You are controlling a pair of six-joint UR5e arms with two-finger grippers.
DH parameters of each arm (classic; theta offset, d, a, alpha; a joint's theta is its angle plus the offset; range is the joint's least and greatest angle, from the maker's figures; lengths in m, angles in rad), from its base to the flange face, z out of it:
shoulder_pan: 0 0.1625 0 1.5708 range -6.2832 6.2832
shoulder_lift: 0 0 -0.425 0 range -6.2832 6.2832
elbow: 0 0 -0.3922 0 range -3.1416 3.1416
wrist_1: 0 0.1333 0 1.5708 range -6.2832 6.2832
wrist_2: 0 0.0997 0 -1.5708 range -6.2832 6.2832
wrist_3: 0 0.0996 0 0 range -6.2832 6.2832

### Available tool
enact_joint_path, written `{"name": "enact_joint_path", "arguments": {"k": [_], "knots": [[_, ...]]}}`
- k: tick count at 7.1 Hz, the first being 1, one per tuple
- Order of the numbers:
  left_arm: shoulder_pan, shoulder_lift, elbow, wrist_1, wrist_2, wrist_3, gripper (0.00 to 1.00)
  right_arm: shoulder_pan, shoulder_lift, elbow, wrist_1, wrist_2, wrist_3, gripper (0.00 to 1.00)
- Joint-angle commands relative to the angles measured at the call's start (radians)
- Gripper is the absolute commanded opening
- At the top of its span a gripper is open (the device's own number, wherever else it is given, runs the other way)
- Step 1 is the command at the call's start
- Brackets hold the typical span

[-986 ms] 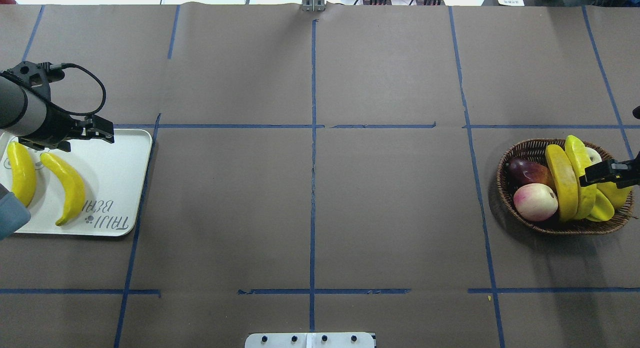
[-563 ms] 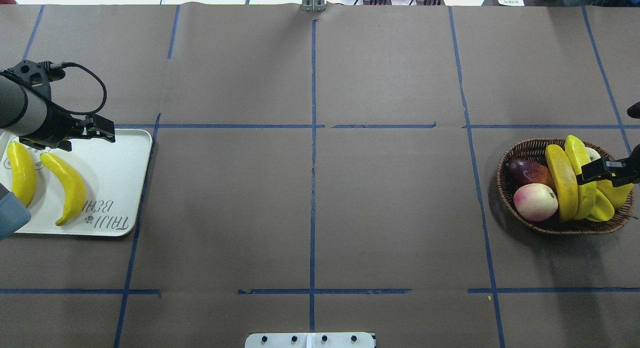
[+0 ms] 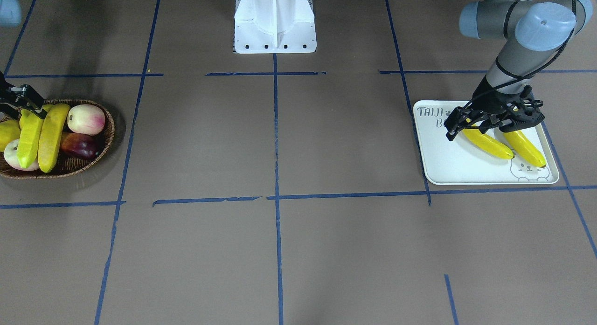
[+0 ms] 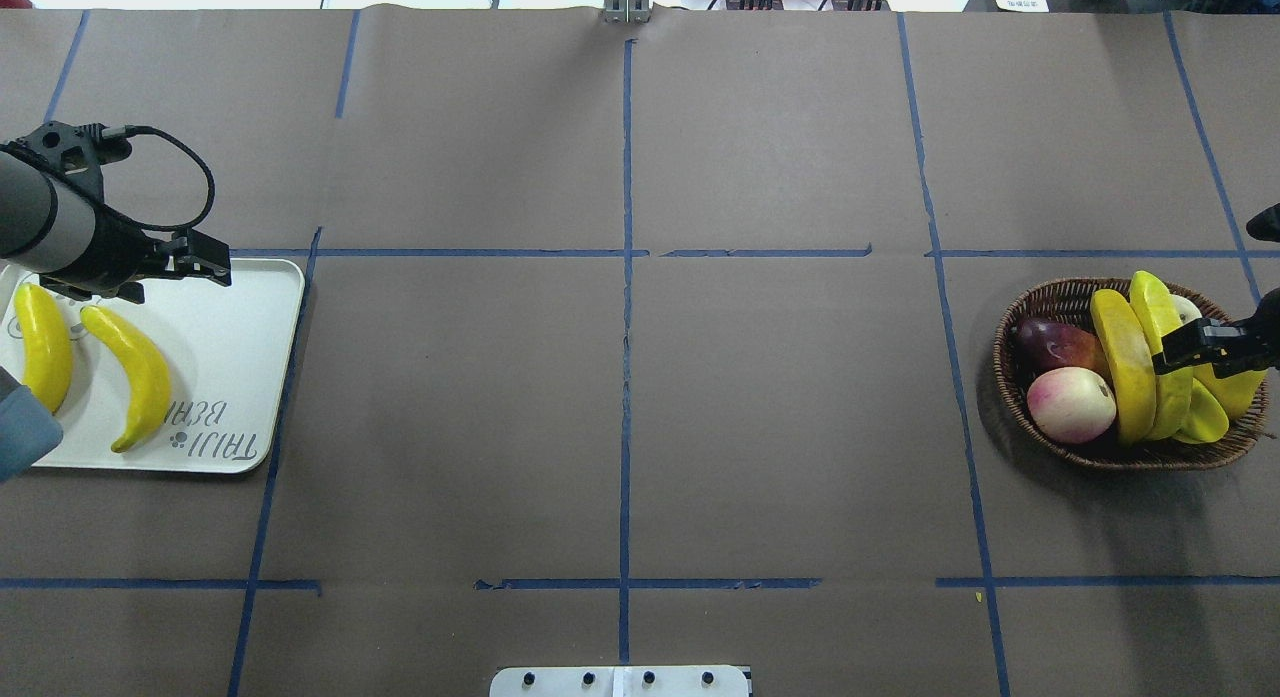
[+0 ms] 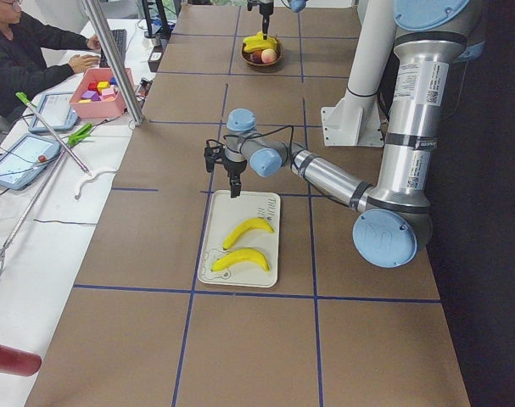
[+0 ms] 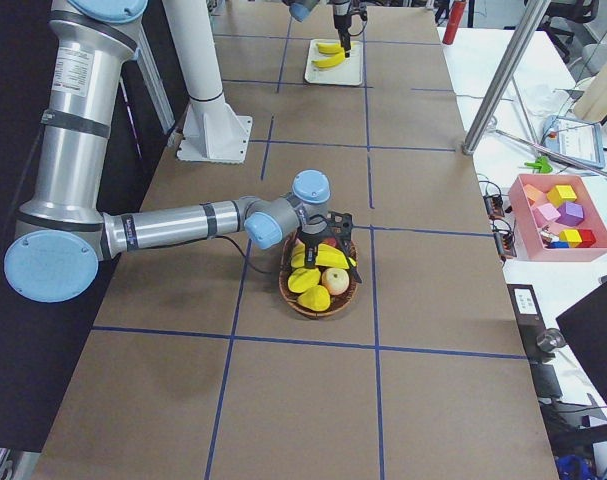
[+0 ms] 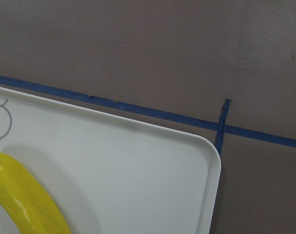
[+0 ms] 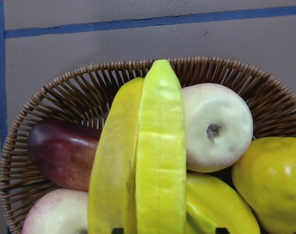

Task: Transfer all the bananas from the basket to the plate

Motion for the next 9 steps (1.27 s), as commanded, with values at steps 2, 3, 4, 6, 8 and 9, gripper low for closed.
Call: {"name": "enact_joint_path", "arguments": {"k": [2, 3, 4, 6, 8, 9], "knots": [[0.0, 0.0, 0.0, 0.0, 0.0, 0.0, 1.0, -0.002, 0.0, -0.004, 0.0, 0.013, -0.003, 0.63], [0.0, 0.0, 0.002, 0.0, 0.0, 0.0, 1.0, -0.002, 0.0, -0.008, 0.0, 0.011, -0.004, 0.63], [0.002, 0.0, 0.0, 0.0, 0.0, 0.0, 1.0, -0.002, 0.0, -0.017, 0.002, 0.01, -0.006, 0.63], [0.0, 0.0, 0.0, 0.0, 0.0, 0.0, 1.0, 0.0, 0.0, -0.018, 0.002, 0.011, -0.006, 0.61], [0.0, 0.0, 0.0, 0.0, 0.0, 0.0, 1.0, 0.0, 0.0, -0.016, 0.003, 0.013, -0.006, 0.35], [0.0, 0.0, 0.0, 0.0, 0.0, 0.0, 1.0, 0.0, 0.0, -0.018, 0.002, 0.011, -0.006, 0.34]]}}
